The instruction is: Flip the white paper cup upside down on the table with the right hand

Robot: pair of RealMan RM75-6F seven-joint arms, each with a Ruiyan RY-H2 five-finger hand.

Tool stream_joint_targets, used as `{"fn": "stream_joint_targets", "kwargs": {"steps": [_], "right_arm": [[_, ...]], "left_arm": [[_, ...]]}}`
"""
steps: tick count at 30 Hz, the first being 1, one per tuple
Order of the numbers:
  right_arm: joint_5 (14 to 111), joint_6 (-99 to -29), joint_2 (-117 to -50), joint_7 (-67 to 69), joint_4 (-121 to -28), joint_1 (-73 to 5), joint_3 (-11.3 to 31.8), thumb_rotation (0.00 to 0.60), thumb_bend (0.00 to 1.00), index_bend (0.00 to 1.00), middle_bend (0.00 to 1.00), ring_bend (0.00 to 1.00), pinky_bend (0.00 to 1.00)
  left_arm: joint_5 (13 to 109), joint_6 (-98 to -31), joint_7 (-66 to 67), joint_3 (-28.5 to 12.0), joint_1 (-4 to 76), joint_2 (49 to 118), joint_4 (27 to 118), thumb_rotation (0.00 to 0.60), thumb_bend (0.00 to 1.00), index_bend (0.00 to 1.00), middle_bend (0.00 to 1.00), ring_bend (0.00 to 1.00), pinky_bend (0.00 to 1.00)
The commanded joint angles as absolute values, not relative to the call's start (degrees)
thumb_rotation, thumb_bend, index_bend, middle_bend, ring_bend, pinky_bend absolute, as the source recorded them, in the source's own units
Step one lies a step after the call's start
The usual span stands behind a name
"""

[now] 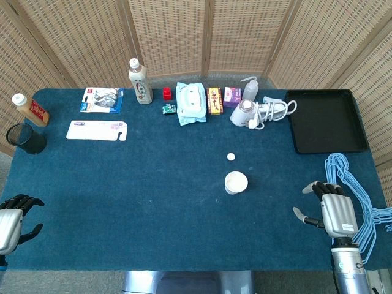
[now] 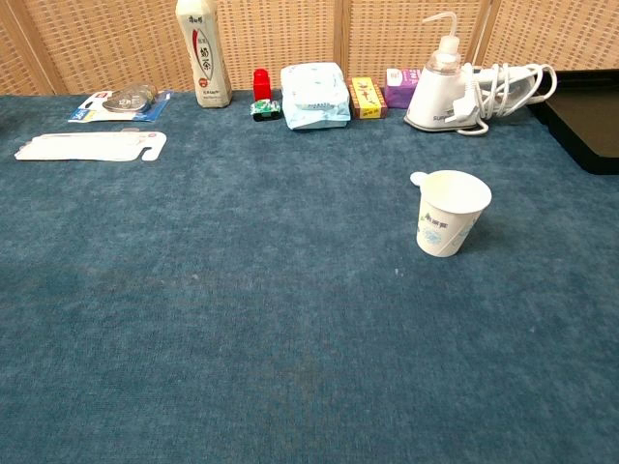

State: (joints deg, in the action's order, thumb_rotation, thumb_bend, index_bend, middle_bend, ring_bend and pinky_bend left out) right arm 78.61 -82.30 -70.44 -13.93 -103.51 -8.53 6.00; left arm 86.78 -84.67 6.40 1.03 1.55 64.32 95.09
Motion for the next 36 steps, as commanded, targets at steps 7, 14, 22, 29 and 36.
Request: {"fn": "stream_joint_targets", "kwargs": {"steps": [7, 14, 22, 29, 36], "right_arm": [[78.95, -81.95, -70.73, -13.17, -103.06, -8.7, 5.95, 0.409, 0.27, 0.41, 0.35, 0.32, 0.23], [79.94, -81.09, -70.13, -11.06, -103.83, -9.34, 6.18, 0.41, 0.27, 0.29, 0.31, 0.31, 0.24], [81.71, -74.17, -68.47, -8.01, -106.98, -14.56, 7.75, 0.41, 0.27, 0.28, 0.28, 0.3, 0.24], [79.91, -65.29, -68.34, -9.54, -108.92, -21.38, 9.9, 0.405, 0.26, 0.22, 0.22, 0.28, 0.21], [71.99, -57.79, -72.88, -17.72, -107.35, -29.38, 13.01, 0.408, 0.23, 0.2, 0.2, 0.27, 0.2]], "left_arm": [[87.33, -85.25, 6.55, 1.3, 1.3, 63.95, 95.64, 0.572, 0.23, 0.37, 0.38, 0.25, 0.28], [87.52, -85.99, 6.43, 1.38, 0.89, 63.36, 96.18, 0.572, 0.23, 0.37, 0.38, 0.25, 0.28], [87.64, -85.64, 6.59, 1.05, 1.36, 63.14, 96.31, 0.568, 0.23, 0.37, 0.38, 0.25, 0.28], [87.11, -84.82, 6.21, 1.13, 1.55, 63.58, 95.78, 0.567, 0.23, 0.37, 0.38, 0.25, 0.28], [85.76, -83.05, 5.57, 0.93, 2.13, 64.39, 94.03, 0.568, 0.23, 0.37, 0.38, 0.25, 0.28]]}}
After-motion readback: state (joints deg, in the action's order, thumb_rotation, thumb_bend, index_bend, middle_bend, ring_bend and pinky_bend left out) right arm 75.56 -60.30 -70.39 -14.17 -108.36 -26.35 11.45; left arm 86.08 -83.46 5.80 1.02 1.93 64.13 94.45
